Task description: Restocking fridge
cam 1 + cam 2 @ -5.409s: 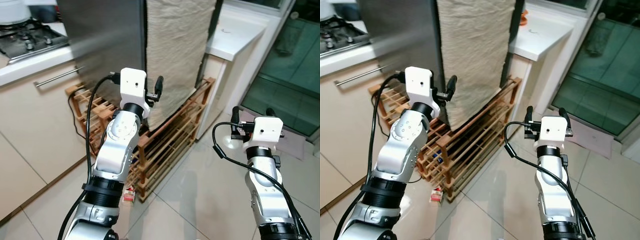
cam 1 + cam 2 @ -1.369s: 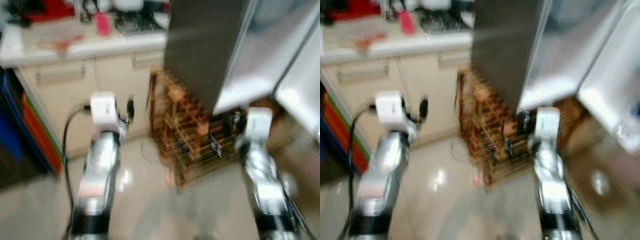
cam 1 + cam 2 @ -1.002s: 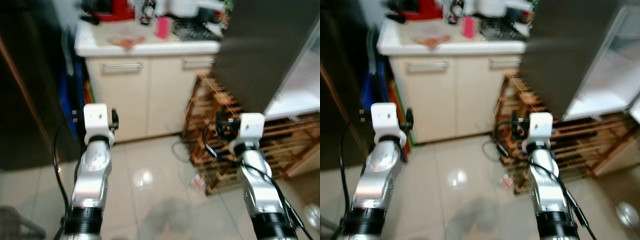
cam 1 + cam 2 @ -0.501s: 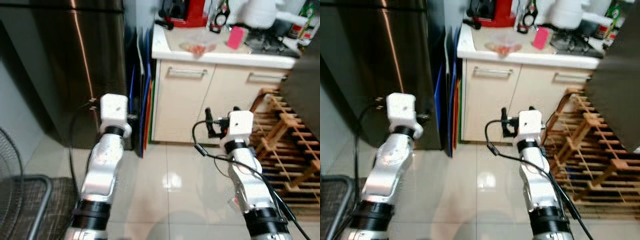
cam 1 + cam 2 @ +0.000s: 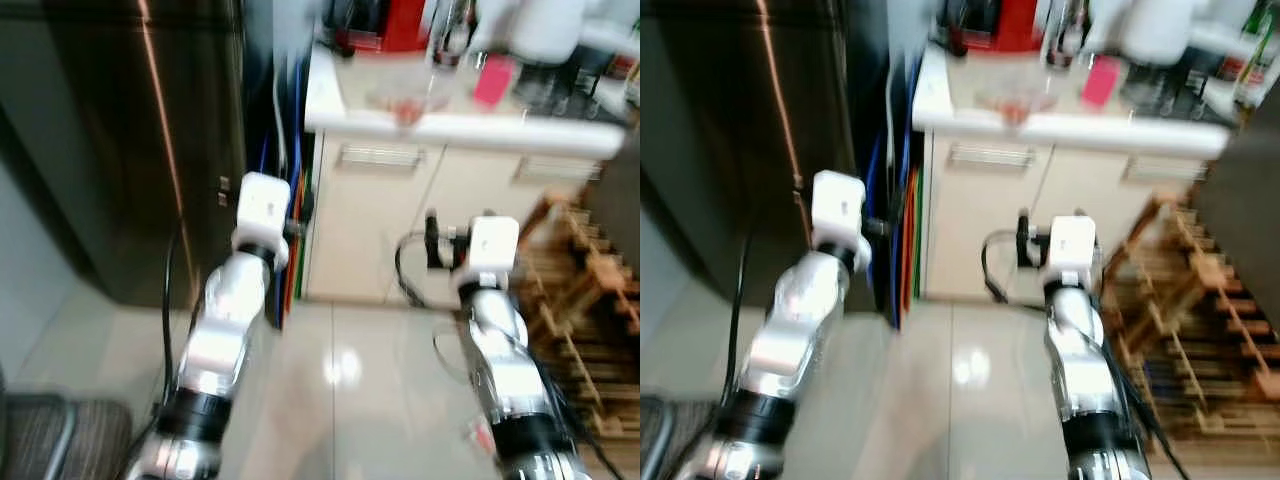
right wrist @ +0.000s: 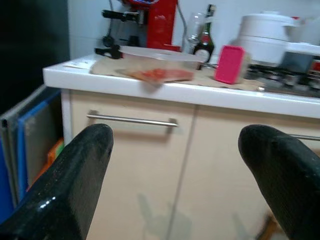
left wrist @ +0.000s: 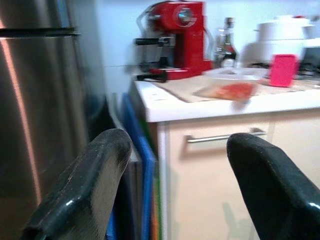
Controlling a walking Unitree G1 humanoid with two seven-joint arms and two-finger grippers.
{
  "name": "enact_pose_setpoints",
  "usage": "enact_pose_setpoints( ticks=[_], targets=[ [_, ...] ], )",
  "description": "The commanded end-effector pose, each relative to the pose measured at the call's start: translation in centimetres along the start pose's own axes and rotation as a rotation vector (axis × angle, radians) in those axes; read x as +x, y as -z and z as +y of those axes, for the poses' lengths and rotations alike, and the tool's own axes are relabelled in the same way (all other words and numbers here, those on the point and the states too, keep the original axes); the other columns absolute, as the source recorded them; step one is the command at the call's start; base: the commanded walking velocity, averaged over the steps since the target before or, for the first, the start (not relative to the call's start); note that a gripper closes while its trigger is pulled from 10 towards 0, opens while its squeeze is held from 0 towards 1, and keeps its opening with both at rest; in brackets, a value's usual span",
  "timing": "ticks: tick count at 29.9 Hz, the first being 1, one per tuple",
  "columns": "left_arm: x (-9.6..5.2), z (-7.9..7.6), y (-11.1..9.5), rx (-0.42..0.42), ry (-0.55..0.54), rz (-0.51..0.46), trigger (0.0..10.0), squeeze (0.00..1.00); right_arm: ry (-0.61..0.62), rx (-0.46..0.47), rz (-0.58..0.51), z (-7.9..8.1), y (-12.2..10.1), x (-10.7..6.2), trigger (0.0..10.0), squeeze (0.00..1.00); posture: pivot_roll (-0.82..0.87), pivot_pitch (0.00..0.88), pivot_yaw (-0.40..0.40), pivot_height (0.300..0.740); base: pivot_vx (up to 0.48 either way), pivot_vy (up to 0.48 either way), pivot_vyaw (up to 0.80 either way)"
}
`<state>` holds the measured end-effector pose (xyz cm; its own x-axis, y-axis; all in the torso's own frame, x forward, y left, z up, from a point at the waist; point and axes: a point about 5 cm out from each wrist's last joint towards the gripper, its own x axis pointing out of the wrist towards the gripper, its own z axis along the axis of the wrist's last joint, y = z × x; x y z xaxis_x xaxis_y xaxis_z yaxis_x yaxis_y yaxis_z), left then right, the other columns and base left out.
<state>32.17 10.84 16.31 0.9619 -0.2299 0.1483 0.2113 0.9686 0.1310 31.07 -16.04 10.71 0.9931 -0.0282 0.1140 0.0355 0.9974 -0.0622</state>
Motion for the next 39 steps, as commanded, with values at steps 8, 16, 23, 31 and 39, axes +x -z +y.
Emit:
enact_pose_setpoints(
  ticks=[8, 16, 23, 31, 39],
  targets=[
    [-0.1, 0.3, 0.8, 0.007, 0.008, 0.03, 10.0, 0.0, -0.025, 0.003, -0.001, 0.6, -0.2, 0.7, 10.0, 0.0, 0.04, 0.0, -0.045, 0.74, 0.461, 0.0, 0.0],
    [-0.5, 1.3, 1.2, -0.019, -0.028, 0.037, 10.0, 0.0, -0.031, 0.002, -0.015, 0.8, -0.6, 1.4, 10.0, 0.0, 0.06, 0.0, -0.059, 0.74, 0.465, 0.0, 0.0],
    [-1.5, 2.6, 2.5, -0.037, -0.089, 0.092, 10.0, 0.0, -0.033, 0.0, -0.016, 0.0, -0.3, 0.9, 10.0, 0.0, 0.05, 0.0, -0.068, 0.74, 0.48, 0.0, 0.0],
    [-1.1, 2.4, 1.9, 0.016, -0.079, 0.063, 10.0, 0.0, -0.033, -0.004, -0.021, -0.1, -0.6, 1.4, 10.0, 0.0, 0.06, 0.0, -0.08, 0.74, 0.18, 0.0, 0.0],
    [-0.3, 2.1, 0.8, 0.008, -0.067, 0.008, 10.0, 0.0, -0.047, -0.008, -0.032, 0.5, -1.0, 2.0, 10.0, 0.0, 0.06, 0.0, -0.078, 0.74, 0.25, -0.332, 0.0]
  ],
)
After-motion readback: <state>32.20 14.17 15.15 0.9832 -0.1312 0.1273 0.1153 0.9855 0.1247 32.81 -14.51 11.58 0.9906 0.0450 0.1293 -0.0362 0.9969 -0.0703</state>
